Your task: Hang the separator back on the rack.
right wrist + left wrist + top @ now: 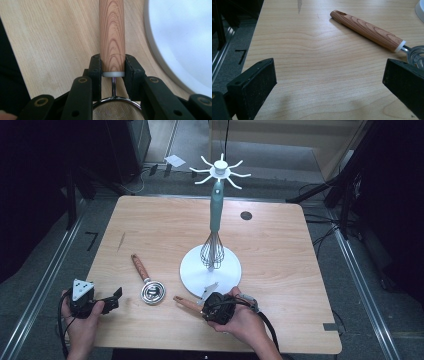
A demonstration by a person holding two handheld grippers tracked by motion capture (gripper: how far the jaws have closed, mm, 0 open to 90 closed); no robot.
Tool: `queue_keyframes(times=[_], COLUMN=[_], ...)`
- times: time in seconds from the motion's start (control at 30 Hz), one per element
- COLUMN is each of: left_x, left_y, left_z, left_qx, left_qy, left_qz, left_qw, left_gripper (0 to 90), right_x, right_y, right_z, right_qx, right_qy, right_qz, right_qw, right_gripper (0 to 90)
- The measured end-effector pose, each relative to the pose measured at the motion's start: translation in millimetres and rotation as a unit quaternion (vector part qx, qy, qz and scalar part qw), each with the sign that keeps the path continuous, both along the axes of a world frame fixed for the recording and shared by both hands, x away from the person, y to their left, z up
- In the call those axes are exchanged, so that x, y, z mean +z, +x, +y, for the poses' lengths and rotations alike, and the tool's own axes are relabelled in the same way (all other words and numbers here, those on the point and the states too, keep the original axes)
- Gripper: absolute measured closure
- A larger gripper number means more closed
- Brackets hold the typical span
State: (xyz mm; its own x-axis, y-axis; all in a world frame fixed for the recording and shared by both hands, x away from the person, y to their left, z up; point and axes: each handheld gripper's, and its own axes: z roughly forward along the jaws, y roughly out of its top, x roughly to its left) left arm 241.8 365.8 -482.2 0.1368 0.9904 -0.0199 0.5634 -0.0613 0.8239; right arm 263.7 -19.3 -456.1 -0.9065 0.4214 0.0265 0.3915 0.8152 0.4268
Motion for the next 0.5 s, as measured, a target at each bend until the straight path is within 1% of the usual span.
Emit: queue_keyframes(times=[0.07, 0.13, 0.17, 0.2, 0.33, 0.5], left_x=[0.0, 0.0, 0.1, 0.0, 0.1, 0.1], left_y=[0.0, -0.1, -0.1, 0.0, -0.1, -0.2], left_z=[-0.2, -0.1, 0.1, 0.3, -0.1, 0.6], left_qx=[0.000, 0.001, 0.002, 0.001, 0.002, 0.002], left_qy=[0.000, -0.001, -0.001, -0.001, 0.000, -0.001], left_qz=[0.000, 0.000, 0.000, -0.001, 0.000, -0.001], left_qw=[1.0000, 1.0000, 1.0000, 1.0000, 1.0000, 1.0000], left_gripper=[0.0, 0.0, 0.0, 0.0, 0.0, 0.0], right_x=[1.3, 1.9, 2.3, 2.7, 6.2, 11.1], right_y=[-0.4, -1.2, -1.0, -1.3, -2.5, -1.3], right_z=[-2.4, -5.0, -7.1, -8.3, -16.7, -31.6], right_qx=[-0.001, -0.006, -0.009, -0.012, -0.020, -0.039], right_qy=[0.006, 0.007, 0.012, 0.014, 0.024, 0.037], right_qz=[-0.007, -0.019, -0.027, -0.025, -0.035, -0.042], right_qw=[1.0000, 0.9998, 0.9995, 0.9995, 0.9989, 0.9977], right_gripper=[71.8, 71.8, 71.9, 71.8, 71.9, 71.9])
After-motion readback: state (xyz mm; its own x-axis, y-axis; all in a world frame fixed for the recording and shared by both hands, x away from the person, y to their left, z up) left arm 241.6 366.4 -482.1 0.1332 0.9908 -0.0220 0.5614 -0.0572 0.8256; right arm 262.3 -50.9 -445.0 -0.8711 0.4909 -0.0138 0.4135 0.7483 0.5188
